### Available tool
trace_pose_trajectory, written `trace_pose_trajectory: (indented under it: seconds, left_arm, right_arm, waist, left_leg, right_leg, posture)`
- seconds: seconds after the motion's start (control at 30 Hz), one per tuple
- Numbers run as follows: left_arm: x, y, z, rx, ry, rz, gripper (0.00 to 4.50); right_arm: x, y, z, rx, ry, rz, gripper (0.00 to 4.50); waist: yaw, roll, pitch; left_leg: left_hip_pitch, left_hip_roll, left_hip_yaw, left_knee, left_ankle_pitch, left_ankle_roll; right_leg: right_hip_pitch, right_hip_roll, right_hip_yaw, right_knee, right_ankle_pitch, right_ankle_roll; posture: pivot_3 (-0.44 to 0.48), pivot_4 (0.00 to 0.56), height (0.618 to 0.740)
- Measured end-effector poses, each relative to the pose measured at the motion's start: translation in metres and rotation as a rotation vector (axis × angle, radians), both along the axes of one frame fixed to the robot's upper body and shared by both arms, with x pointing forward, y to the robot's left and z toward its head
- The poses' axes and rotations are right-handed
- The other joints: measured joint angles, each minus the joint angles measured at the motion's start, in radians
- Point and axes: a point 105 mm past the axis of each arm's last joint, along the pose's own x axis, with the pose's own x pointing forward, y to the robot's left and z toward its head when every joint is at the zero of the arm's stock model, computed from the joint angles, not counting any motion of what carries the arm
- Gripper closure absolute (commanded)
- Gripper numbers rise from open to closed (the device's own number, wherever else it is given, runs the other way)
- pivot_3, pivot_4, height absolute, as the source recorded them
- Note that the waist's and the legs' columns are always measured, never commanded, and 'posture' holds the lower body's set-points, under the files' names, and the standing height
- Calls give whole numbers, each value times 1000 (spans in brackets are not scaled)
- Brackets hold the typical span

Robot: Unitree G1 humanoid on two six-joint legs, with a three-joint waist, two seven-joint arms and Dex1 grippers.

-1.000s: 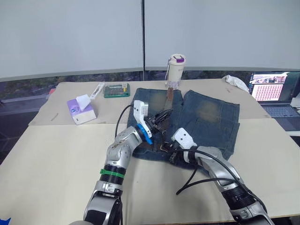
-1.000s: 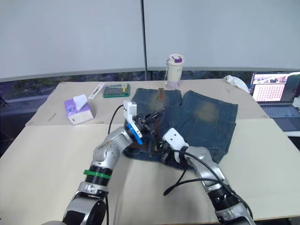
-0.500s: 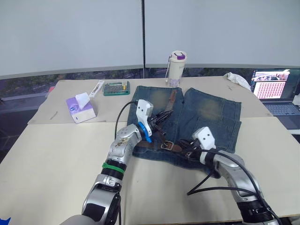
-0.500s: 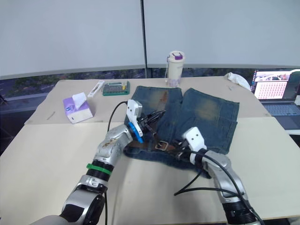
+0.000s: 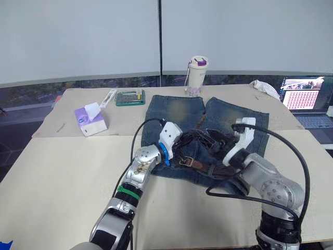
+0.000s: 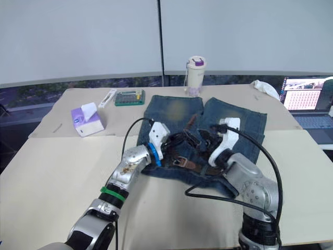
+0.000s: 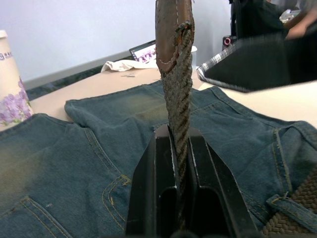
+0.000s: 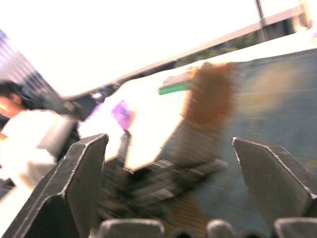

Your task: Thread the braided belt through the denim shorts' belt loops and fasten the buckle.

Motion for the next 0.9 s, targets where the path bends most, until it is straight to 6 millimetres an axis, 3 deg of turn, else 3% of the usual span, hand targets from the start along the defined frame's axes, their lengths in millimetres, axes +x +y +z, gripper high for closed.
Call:
trace_pose_trajectory:
  seconds: [0.1,0.27,0.3,0.7,0.77,0.83,0.9]
  left_arm:
    - [0,-1,-2,25,-28,18,4500]
    - [-1,-4,-5,47,-60,22,4500]
    - [-1,-5,-6,51,-63,22,4500]
    - [-3,-5,-13,46,-45,16,4500]
    - [-3,-4,-13,9,1,6,3736]
    - [-4,-2,-13,-27,40,-7,3324]
    - [-8,0,-13,-77,109,-63,2481]
  right_arm:
    - [3,1,2,28,31,-22,23]
    - [14,-7,-12,23,126,-107,23]
    - [15,-7,-12,42,137,-116,530]
    - [22,-12,-14,74,193,-169,4413]
    - [22,-12,-14,67,193,-166,4500]
    - [22,-14,-14,62,191,-167,4500]
    - [22,-18,-13,47,185,-173,4500]
  waist:
    - [0,0,0]
    - [-2,1,0]
    - [-3,1,0]
    - [-4,1,-1]
    - [-5,1,-1]
    - [-6,1,-1]
    - [-8,2,-1]
  left_leg:
    - [0,0,0,0,0,0]
    - [0,0,1,0,0,0]
    - [0,0,1,-1,0,0]
    - [0,0,1,-1,0,0]
    - [0,0,1,-1,0,0]
    - [0,0,1,-1,0,0]
    - [-1,0,1,-1,0,0]
  right_leg:
    - [-1,0,0,0,0,0]
    - [-1,1,0,1,0,0]
    - [-1,1,0,1,0,0]
    - [-2,1,0,2,0,0]
    - [-2,1,0,2,0,0]
    - [-2,1,-1,2,0,0]
    - [-2,1,-1,2,0,0]
  posture:
    - [0,150,740]
    - [0,150,740]
    - [0,150,740]
    - [0,150,740]
    - [0,150,740]
    - [0,150,740]
    - [0,150,740]
